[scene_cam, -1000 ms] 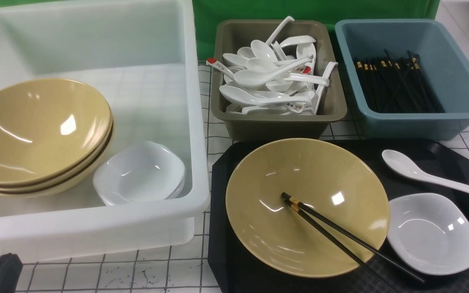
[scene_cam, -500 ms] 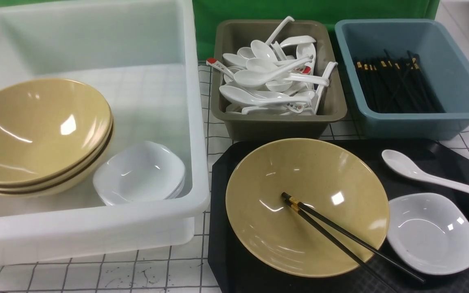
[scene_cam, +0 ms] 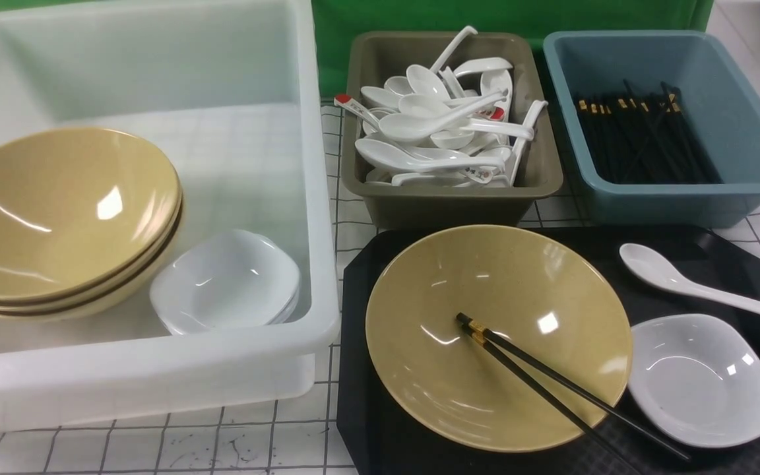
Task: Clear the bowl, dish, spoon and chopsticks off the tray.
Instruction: Use the left arm to grab the chopsticks
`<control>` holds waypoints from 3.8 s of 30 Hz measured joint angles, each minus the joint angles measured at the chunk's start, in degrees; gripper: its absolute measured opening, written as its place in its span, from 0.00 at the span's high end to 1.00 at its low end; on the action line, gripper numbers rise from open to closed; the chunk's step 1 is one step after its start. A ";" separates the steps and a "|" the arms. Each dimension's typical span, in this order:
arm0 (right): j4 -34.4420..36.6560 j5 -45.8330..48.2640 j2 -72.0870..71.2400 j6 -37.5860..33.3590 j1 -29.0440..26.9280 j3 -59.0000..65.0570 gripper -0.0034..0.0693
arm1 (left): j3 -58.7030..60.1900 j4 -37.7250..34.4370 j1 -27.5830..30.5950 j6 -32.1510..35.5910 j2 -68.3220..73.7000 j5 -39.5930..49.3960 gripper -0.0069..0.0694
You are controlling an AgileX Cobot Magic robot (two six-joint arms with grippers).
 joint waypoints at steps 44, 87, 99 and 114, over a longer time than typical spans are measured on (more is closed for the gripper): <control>16.60 59.93 22.75 -49.97 11.67 -12.09 0.90 | -63.33 -16.25 -42.44 69.55 106.03 56.62 0.39; 17.31 53.42 22.75 -48.05 12.14 -8.71 0.87 | -63.81 -13.85 -42.44 57.14 112.07 50.05 0.89; 17.42 53.20 22.75 -48.00 12.14 -8.59 0.87 | -63.81 -10.19 -40.37 40.18 110.46 53.39 0.89; 17.42 53.20 22.75 -47.92 12.14 -8.59 0.85 | -64.69 -8.93 -40.17 34.75 109.54 56.49 0.44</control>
